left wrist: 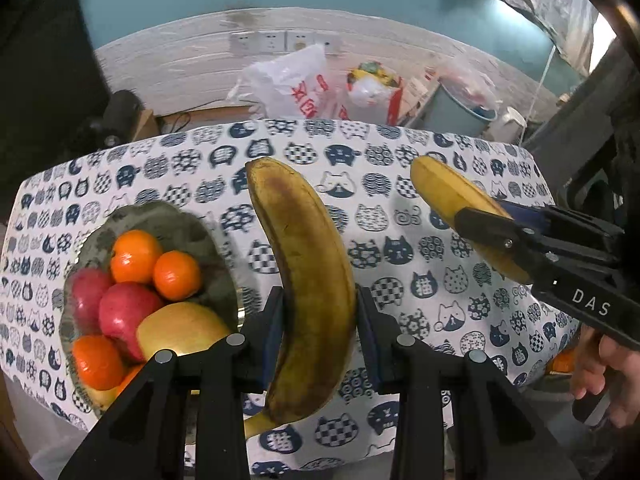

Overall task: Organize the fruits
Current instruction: 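Lift and carry the banana with the left tool while the right tool carries its banana toward the bowl, then lower the banana onto the fruit with the left tool while the right tool lowers its banana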

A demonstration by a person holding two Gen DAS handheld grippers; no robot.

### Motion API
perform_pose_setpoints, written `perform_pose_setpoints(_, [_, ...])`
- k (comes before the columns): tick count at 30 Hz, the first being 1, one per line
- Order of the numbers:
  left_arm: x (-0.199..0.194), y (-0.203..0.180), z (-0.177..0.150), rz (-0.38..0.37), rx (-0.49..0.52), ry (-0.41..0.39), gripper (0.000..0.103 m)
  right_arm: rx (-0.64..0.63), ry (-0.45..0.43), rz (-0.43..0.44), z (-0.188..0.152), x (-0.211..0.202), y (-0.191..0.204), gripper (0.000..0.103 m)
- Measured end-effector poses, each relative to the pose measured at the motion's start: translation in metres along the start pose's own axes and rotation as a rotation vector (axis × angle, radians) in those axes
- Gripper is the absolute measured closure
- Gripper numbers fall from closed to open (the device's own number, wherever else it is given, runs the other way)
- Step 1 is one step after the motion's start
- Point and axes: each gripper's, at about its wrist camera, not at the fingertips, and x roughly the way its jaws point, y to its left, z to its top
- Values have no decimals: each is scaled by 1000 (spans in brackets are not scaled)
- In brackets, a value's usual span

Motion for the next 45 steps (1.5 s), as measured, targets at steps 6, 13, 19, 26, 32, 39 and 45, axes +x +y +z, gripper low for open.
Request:
perform_pose_setpoints(6, [-14, 27, -3, 19, -48, -28, 68, -41, 3, 31, 12, 9, 31, 69])
perform_pose_setpoints(13, [-23, 60, -8, 26, -118, -42, 68, -92, 17, 72, 25, 24, 72, 69])
perform_pose_setpoints(19, [-28, 86, -13, 31, -174, -51, 68, -128, 29, 109, 33, 39, 103, 69])
perform_pose_setpoints(26, [-30, 117, -18, 32, -244, -57, 68, -157, 48, 146, 39, 57, 133, 69])
perform_pose_setpoints(32, [-26, 137, -21, 21, -299, -41, 68, -159, 71, 175, 44, 73, 148, 69])
perform_pose_setpoints(39, [-13, 159, -22, 1, -360, -8, 68, -164, 111, 210, 47, 89, 164, 69])
perform_pose_setpoints(45, [-1, 170, -26, -34, -398, 31, 67, -145, 146, 232, 47, 108, 167, 69])
